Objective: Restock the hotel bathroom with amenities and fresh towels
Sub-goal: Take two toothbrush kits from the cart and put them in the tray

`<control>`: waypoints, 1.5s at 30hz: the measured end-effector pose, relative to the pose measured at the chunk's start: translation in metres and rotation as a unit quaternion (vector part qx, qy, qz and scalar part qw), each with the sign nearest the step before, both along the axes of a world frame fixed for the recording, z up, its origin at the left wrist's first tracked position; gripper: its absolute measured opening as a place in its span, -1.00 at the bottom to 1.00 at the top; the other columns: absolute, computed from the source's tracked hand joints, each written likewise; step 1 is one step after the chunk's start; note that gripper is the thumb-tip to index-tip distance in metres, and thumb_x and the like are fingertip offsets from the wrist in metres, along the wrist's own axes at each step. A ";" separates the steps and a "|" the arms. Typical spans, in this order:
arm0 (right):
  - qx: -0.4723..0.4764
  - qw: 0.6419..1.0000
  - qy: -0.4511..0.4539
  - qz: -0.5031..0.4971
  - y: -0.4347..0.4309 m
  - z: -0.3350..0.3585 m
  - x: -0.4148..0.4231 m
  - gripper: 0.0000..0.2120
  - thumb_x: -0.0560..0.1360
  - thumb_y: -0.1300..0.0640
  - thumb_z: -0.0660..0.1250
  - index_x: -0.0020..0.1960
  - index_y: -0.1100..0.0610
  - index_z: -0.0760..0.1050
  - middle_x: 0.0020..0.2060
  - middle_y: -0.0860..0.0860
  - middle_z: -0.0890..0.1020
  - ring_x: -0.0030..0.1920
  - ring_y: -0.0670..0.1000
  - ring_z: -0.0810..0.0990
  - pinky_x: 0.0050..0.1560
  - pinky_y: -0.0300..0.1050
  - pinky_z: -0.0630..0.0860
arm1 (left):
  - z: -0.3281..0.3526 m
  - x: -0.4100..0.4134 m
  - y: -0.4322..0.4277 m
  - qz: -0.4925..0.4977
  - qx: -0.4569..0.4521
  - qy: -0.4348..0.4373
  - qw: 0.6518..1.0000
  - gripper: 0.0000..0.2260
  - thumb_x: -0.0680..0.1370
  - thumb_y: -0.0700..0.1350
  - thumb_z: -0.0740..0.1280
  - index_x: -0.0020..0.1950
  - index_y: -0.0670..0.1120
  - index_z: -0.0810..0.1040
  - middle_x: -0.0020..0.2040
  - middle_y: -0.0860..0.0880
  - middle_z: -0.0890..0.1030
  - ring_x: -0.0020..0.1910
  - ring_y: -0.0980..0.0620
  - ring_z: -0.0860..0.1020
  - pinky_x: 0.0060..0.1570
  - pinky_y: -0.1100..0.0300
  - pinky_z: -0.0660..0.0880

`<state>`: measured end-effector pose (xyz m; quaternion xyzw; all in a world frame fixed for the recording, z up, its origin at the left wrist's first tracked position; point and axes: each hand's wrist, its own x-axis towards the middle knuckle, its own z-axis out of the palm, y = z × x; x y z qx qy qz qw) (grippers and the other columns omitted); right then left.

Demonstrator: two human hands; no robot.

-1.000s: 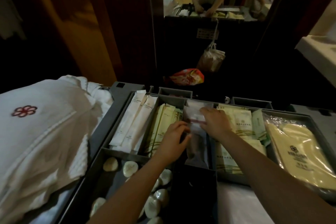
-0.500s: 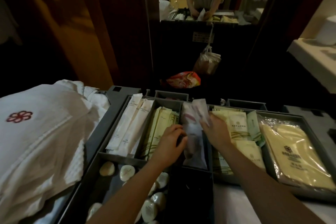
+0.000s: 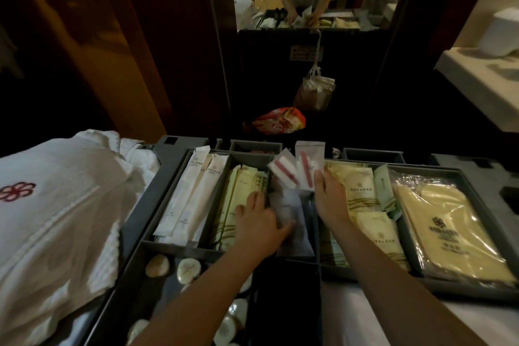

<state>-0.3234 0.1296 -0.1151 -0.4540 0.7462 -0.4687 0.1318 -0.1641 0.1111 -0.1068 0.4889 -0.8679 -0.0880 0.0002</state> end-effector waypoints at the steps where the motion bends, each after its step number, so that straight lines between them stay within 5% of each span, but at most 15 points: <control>1: 0.004 1.000 0.005 0.002 0.000 -0.001 -0.001 -0.71 0.62 0.11 0.08 -0.24 0.15 0.35 -0.41 -0.02 0.39 -0.38 -0.08 0.38 -0.38 -0.32 0.28 | 0.000 -0.004 0.001 0.010 0.010 -0.019 1.000 -0.39 0.50 0.31 0.09 0.30 -0.13 0.44 0.48 -0.11 0.14 0.47 -0.10 0.05 0.32 -0.11 0.15; 6: 0.009 1.000 0.020 0.009 -0.001 -0.003 -0.004 -0.70 0.61 0.13 0.11 -0.25 0.21 0.40 -0.44 -0.02 0.39 -0.41 -0.16 0.35 -0.38 -0.36 0.30 | 0.004 -0.020 0.001 0.075 0.058 0.034 0.995 -0.40 0.43 0.29 0.25 0.30 -0.09 0.42 0.40 -0.10 0.20 0.40 -0.12 0.12 0.29 -0.12 0.20; 11: 0.000 0.999 0.041 0.016 -0.002 -0.003 -0.005 -0.73 0.58 0.22 0.18 -0.30 0.20 0.36 -0.46 -0.05 0.35 -0.42 -0.19 0.32 -0.36 -0.38 0.29 | 0.010 -0.020 0.000 0.108 0.114 0.135 0.978 -0.84 0.49 0.04 0.31 -0.20 -0.02 0.52 0.31 -0.09 0.33 0.38 -0.10 0.19 0.31 -0.09 0.20; 14: 0.032 0.994 0.102 0.027 -0.010 0.002 -0.008 -0.71 0.55 0.26 0.20 -0.35 0.16 0.32 -0.43 0.01 0.36 -0.44 -0.17 0.29 -0.42 -0.28 0.19 | 0.010 -0.010 -0.005 0.119 0.118 0.245 0.955 -0.75 0.46 -0.10 0.38 -0.39 -0.04 0.42 -0.06 -0.05 0.52 0.01 -0.03 0.50 -0.01 0.06 0.44; 17: 0.069 0.984 0.162 0.034 -0.022 0.009 -0.011 -0.66 0.54 0.25 0.20 -0.40 0.12 0.26 -0.38 0.08 0.39 -0.37 0.01 0.37 -0.30 -0.19 0.22 | 0.018 0.000 -0.007 0.164 0.196 0.343 0.904 -0.76 0.50 -0.18 0.34 -0.36 -0.09 0.41 -0.36 -0.02 0.45 -0.36 0.09 0.44 -0.31 0.24 0.38; 21: 0.108 0.954 0.269 0.078 -0.033 0.026 -0.018 -0.77 0.55 0.27 0.17 -0.29 0.19 0.35 -0.30 0.13 0.42 -0.26 0.15 0.48 -0.31 -0.13 0.23 | 0.025 0.014 -0.013 0.235 0.286 0.425 0.826 -0.85 0.55 -0.14 0.27 -0.07 -0.22 0.53 -0.17 -0.12 0.53 -0.15 -0.04 0.52 -0.02 -0.03 0.53; 23: 0.160 0.915 0.353 0.111 -0.035 0.036 -0.021 -0.84 0.54 0.31 0.18 -0.21 0.20 0.42 -0.23 0.16 0.47 -0.21 0.15 0.51 -0.34 -0.13 0.28 | 0.027 0.019 -0.016 0.255 0.310 0.440 0.804 -0.91 0.56 -0.13 0.26 -0.11 -0.11 0.51 -0.12 -0.06 0.53 -0.11 0.01 0.51 0.04 -0.01 0.50; 26: 0.214 0.868 0.426 0.142 -0.036 0.043 -0.023 -0.85 0.50 0.34 0.21 0.00 0.22 0.52 -0.03 0.17 0.56 -0.01 0.17 0.57 -0.13 -0.06 0.45 | 0.028 0.020 -0.019 0.279 0.338 0.470 0.766 -0.84 0.57 -0.15 0.25 -0.21 0.02 0.46 -0.11 -0.02 0.52 -0.10 0.05 0.49 0.04 0.08 0.47; 33: 0.294 0.789 0.512 0.169 -0.034 0.056 -0.019 -0.79 0.48 0.37 0.21 0.09 0.24 0.48 0.05 0.16 0.54 0.09 0.18 0.54 -0.06 -0.04 0.42 | 0.028 0.019 -0.020 0.311 0.372 0.497 0.720 -0.88 0.55 -0.14 0.27 -0.19 -0.06 0.49 -0.08 -0.06 0.55 -0.04 -0.01 0.51 0.14 0.00 0.46; 35: 0.277 0.801 0.498 0.183 -0.039 0.055 -0.013 -0.84 0.52 0.32 0.19 0.03 0.23 0.51 0.00 0.15 0.55 0.04 0.18 0.56 -0.12 -0.05 0.38 | 0.031 0.021 -0.021 0.322 0.383 0.511 0.699 -0.86 0.55 -0.15 0.27 -0.21 -0.03 0.48 -0.05 -0.08 0.57 0.04 -0.09 0.53 0.20 -0.04 0.46; 40: 0.186 0.950 0.218 0.122 -0.046 0.031 -0.012 -0.73 0.50 0.22 0.22 -0.38 0.20 0.37 -0.41 0.17 0.44 -0.37 0.10 0.39 -0.30 -0.07 0.32 | 0.039 0.029 -0.026 0.321 0.396 0.530 0.677 -0.94 0.56 -0.12 0.27 -0.05 -0.06 0.52 0.10 -0.12 0.56 0.13 -0.11 0.52 0.24 -0.09 0.44; 43: 0.159 0.977 0.114 0.089 -0.039 0.031 -0.014 -0.71 0.52 0.25 0.21 -0.36 0.32 0.37 -0.43 0.22 0.34 -0.40 0.06 0.27 -0.28 -0.11 0.21 | 0.041 0.034 -0.029 0.309 0.411 0.538 0.668 -0.83 0.56 -0.10 0.27 0.13 -0.07 0.49 0.12 -0.11 0.55 0.12 -0.11 0.53 0.21 -0.10 0.47; 45: 0.119 0.988 0.063 0.077 -0.034 0.039 -0.014 -0.70 0.52 0.28 0.21 -0.38 0.28 0.29 -0.46 0.14 0.25 -0.40 0.04 0.23 -0.26 -0.12 0.17 | 0.045 0.037 -0.031 0.308 0.423 0.541 0.658 -0.88 0.55 -0.09 0.28 0.07 -0.06 0.49 0.10 -0.11 0.55 0.09 -0.12 0.53 0.17 -0.09 0.49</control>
